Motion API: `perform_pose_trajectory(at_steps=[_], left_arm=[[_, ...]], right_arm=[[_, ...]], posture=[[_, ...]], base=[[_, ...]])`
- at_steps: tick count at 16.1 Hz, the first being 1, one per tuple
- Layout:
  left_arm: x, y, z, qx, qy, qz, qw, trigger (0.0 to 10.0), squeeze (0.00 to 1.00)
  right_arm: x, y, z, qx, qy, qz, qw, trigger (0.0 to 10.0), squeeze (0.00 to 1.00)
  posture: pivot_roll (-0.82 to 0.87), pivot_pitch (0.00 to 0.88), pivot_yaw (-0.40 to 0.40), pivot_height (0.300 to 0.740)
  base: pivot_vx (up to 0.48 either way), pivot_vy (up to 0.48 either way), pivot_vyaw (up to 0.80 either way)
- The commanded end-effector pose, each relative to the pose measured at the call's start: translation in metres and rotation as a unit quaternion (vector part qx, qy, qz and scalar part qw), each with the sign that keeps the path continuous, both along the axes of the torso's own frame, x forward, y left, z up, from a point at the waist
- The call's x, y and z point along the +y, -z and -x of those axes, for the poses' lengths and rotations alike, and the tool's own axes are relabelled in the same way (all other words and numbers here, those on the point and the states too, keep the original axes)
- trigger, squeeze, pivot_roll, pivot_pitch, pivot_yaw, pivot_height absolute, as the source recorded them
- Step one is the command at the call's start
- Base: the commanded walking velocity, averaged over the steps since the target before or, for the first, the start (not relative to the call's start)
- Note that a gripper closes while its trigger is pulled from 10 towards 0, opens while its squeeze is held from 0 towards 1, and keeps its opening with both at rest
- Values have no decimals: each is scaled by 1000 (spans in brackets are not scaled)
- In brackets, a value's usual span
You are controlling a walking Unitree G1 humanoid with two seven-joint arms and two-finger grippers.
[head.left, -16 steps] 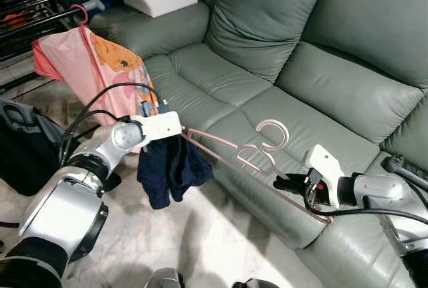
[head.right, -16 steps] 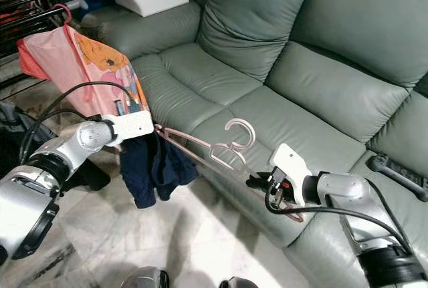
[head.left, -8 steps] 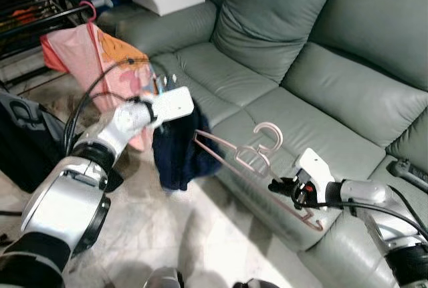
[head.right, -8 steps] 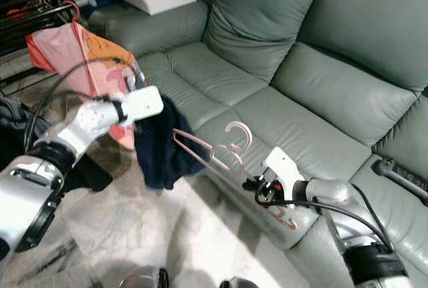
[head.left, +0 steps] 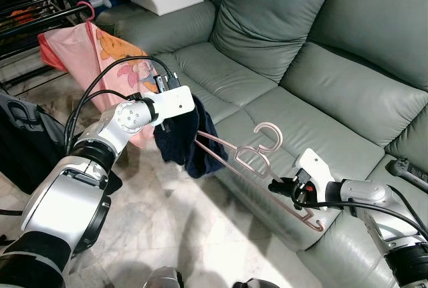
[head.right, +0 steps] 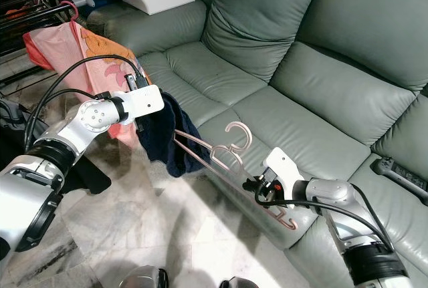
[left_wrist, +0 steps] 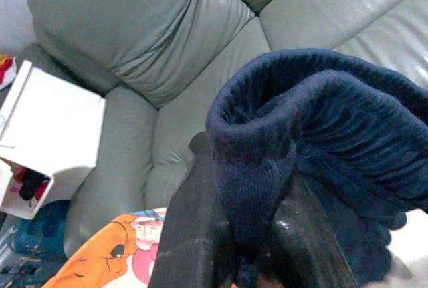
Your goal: Hang hanger
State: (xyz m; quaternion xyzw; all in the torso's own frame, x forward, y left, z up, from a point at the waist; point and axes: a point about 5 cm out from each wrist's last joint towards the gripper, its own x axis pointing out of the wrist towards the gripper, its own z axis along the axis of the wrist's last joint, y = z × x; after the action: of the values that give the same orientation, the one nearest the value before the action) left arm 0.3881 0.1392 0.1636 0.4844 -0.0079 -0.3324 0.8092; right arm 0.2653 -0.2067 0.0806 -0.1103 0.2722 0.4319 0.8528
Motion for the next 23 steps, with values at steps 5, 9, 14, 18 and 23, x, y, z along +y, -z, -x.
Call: perform_pose_trajectory(at_steps=[5, 9, 14, 18, 23], left_arm=[[-2, -9, -2, -13, 4, 10, 1000, 10000, 0], [18, -33, -5, -75, -80, 141, 984, 10000, 0], [21, -56, -6, -104, -77, 170, 977, 10000, 0], [-24, -70, 15, -136, 65, 198, 968, 10000, 0], [-73, -35, 55, -76, 197, 188, 959, 10000, 0]], right_arm=[[-1, -2, -2, -3, 3, -1, 1000, 10000, 0], [-22, 22, -25, 27, 247, -5, 969, 10000, 0], [-35, 41, -16, 81, 300, -15, 950, 10000, 0], [-35, 37, -27, 78, 337, -60, 936, 10000, 0], [-22, -1, -66, 9, 377, -166, 911, 10000, 0]], posture=[[-30, 44, 20, 740], [-27, 40, 9, 740], [-26, 38, 10, 740], [-17, 36, 7, 740], [-21, 37, 12, 740]], base=[[0, 0, 0], [0, 0, 0], [0, 0, 0], [0, 0, 0], [0, 0, 0]])
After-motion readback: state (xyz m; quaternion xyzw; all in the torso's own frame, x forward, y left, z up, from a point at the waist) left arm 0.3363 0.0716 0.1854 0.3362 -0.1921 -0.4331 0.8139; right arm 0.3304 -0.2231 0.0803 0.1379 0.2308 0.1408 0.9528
